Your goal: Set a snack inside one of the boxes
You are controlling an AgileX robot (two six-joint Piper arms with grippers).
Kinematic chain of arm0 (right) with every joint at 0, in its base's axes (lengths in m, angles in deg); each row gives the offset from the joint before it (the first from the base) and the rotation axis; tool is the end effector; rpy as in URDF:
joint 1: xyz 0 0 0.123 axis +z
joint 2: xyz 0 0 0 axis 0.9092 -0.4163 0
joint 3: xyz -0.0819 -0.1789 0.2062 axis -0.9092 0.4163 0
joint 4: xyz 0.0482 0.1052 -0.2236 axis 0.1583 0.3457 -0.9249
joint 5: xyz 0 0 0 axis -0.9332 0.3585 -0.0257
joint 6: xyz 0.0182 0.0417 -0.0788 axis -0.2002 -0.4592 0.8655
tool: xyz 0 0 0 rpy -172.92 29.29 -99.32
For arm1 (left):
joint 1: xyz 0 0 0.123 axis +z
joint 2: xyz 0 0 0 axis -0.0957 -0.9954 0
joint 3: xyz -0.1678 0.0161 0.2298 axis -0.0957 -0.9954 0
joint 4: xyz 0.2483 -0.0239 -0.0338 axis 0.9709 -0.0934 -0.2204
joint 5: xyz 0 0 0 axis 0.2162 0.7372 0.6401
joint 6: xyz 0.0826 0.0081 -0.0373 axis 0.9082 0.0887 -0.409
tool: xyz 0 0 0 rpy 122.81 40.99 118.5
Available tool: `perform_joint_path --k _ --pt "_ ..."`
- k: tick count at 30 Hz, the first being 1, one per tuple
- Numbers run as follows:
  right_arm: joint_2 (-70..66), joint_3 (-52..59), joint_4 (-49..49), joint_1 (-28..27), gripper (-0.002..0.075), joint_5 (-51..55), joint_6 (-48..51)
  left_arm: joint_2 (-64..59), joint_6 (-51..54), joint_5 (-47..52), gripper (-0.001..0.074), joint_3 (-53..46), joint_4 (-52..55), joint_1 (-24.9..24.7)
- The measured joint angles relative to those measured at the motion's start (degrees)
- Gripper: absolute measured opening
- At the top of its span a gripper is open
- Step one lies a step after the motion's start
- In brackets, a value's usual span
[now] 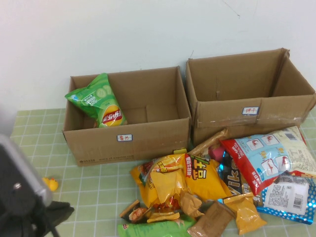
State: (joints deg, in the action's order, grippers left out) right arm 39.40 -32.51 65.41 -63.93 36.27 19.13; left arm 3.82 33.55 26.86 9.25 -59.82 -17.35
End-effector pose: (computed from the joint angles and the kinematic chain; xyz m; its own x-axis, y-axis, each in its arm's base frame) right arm 0.0458 0.0394 0.1832 -0.3713 0.4408 -0.8172 -0.2904 0.7808 0.5531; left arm 0.1164 -0.0706 0.3069 -0.3933 0.5092 -0.7655 0.6965 0.7085 0.1135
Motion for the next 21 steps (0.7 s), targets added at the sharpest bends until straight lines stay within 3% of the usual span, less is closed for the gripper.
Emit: perform_joint_path --k 6,10,15,21 --pt "0.0 0.0 0.0 0.0 -0.0002 0.0 0.0 11.5 -8.1 -19.7 -0.0001 -14.6 1.4 0.2" --pt "0.0 0.0 0.0 0.0 -0.0002 0.0 0.0 23.2 -18.2 -28.7 -0.0001 -24.5 8.4 1.5" --pt "0.0 0.0 0.0 0.0 -0.0002 0.0 0.0 36.4 -33.1 -30.1 -0.0001 -33.6 18.8 8.4" --pt "0.0 0.0 0.1 0.0 -0.0002 0.0 0.0 42.6 -35.9 -27.7 -0.0001 -38.6 20.7 17.1"
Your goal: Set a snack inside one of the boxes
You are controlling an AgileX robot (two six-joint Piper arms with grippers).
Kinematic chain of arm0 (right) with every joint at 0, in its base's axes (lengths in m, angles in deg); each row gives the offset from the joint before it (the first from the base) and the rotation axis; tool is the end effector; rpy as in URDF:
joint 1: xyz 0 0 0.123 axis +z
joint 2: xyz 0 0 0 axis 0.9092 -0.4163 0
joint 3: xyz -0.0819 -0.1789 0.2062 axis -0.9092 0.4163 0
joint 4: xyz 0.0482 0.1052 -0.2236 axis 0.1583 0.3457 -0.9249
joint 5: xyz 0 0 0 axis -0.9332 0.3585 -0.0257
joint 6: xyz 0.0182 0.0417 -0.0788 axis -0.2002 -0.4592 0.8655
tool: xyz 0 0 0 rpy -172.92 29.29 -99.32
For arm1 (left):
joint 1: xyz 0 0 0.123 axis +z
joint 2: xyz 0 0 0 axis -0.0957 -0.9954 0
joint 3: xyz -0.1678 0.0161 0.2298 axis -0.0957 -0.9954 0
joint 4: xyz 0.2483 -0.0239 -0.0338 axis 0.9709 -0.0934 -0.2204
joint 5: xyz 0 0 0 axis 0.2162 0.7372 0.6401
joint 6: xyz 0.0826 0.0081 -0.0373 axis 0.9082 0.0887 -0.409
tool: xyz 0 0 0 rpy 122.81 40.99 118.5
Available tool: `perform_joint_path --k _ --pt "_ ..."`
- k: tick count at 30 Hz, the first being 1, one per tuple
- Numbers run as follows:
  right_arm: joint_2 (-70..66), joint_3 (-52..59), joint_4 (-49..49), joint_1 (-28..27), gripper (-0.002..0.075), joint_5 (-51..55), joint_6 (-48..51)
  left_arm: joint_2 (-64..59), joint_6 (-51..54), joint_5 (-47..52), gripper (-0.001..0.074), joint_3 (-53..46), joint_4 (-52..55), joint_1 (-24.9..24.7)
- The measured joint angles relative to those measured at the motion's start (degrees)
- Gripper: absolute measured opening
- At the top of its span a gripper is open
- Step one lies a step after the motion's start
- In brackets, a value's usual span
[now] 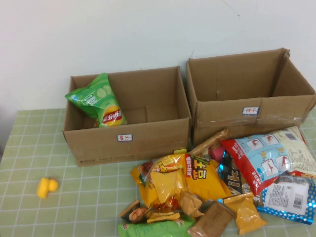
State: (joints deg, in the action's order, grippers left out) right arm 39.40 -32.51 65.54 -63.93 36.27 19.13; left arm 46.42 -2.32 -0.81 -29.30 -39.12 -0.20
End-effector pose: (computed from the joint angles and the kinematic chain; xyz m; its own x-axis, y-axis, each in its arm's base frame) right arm 0.0458 0.0395 0.1833 -0.3715 0.4426 -0.8162 -0.2905 0.7795 0.5549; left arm 0.0550 -0.0048 0.1841 -0.1792 0.0006 -0.9838 0.0880 0.9960 -0.0154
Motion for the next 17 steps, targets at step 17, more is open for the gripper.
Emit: perform_joint_path --k 17 --pt "0.0 0.0 0.0 0.0 -0.0002 0.0 0.0 0.2 -0.1 2.9 -0.0001 0.0 0.0 2.7"
